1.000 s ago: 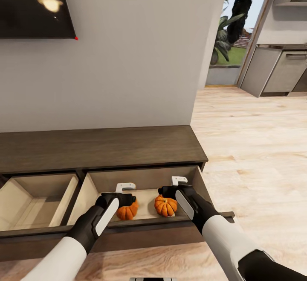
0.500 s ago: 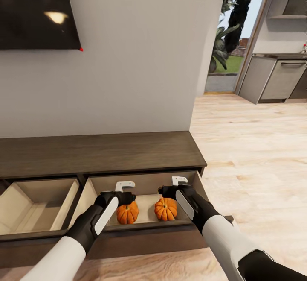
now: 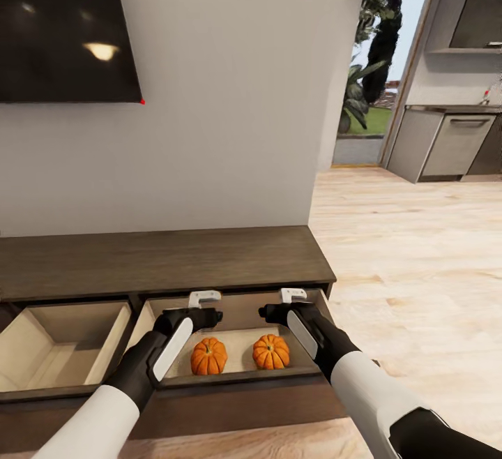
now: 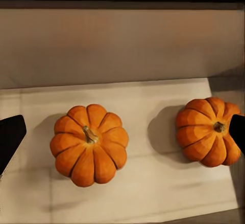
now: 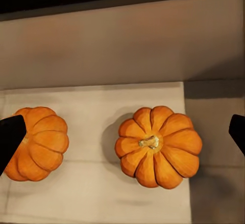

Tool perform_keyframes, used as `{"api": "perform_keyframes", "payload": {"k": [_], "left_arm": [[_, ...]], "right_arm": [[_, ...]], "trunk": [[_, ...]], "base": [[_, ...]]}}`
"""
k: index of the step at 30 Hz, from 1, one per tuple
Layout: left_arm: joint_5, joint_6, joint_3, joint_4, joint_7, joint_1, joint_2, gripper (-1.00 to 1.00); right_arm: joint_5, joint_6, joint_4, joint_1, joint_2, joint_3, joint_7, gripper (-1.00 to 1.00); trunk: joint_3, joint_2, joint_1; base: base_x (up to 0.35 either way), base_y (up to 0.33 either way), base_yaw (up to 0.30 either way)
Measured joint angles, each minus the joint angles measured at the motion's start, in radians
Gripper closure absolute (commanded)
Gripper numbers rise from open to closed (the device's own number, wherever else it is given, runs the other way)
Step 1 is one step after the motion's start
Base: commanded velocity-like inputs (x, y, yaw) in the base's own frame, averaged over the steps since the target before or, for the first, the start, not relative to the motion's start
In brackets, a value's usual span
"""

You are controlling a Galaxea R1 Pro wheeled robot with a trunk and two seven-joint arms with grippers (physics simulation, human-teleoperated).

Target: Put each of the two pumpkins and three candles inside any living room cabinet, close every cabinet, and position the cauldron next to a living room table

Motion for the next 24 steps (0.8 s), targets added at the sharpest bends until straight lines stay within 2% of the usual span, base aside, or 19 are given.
{"api": "perform_keyframes", "payload": {"k": [6, 8, 13, 24], "left_arm": [[-0.002, 0.003, 0.027, -0.013, -0.001, 0.000, 0.000, -1.00], [-0.004, 0.024, 0.034, -0.017, -0.001, 0.000, 0.000, -1.00], [-0.003, 0.070, 0.037, -0.043, -0.001, 0.000, -0.001, -1.00], [0.002, 0.079, 0.039, -0.048, -0.003, 0.000, 0.000, -1.00]], "right_arm": [[-0.001, 0.000, 0.000, 0.000, 0.000, 0.000, 0.000, -1.00], [-0.001, 0.000, 0.000, 0.000, 0.000, 0.000, 0.000, -1.00], [-0.001, 0.000, 0.000, 0.000, 0.000, 0.000, 0.000, -1.00], [0.000, -0.001, 0.000, 0.000, -0.001, 0.000, 0.000, -1.00]], "trunk": [[0.023, 0.001, -0.003], [0.031, 0.002, -0.004], [0.050, 0.003, -0.006], [0.093, 0.006, -0.010]], "base": [[0.000, 0.000, 0.000], [0.000, 0.000, 0.000], [0.000, 0.000, 0.000], [-0.153, 0.018, 0.000]]}}
